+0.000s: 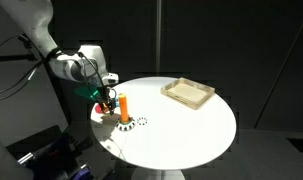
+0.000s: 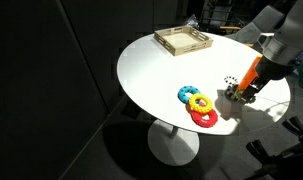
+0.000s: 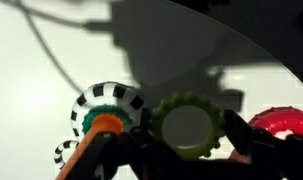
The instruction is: Pick up a light green ring and stack it on top of the ring stacking stand
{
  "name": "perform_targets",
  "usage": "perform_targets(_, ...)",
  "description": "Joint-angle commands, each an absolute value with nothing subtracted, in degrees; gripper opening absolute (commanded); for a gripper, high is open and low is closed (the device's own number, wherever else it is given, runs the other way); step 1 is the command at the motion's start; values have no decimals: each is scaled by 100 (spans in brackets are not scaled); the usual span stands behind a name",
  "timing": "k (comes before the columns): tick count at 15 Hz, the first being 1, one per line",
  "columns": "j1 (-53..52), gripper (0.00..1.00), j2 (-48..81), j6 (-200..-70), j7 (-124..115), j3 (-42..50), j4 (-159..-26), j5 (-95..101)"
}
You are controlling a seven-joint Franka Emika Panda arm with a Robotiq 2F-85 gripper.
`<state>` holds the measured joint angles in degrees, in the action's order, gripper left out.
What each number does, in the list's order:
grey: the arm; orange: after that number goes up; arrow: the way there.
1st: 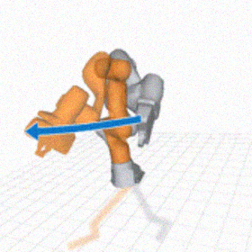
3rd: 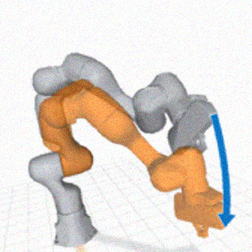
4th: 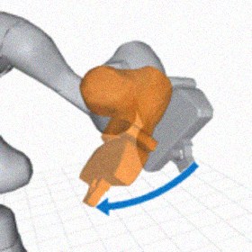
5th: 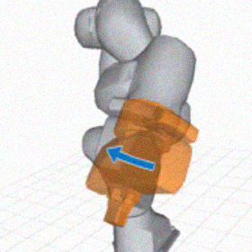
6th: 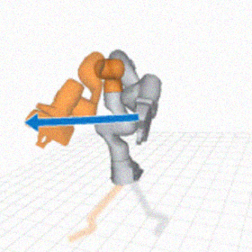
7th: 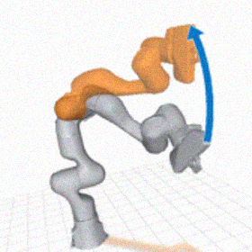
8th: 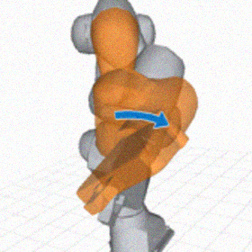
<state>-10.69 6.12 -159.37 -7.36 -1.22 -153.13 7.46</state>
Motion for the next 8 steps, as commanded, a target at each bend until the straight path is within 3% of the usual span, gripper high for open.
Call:
perform_targets(1, -886, 49, -180, -15268, -689, -205, -15314, 929)
perform_targets(8, -576, 49, -967, -14482, -675, -330, -15059, 1140)
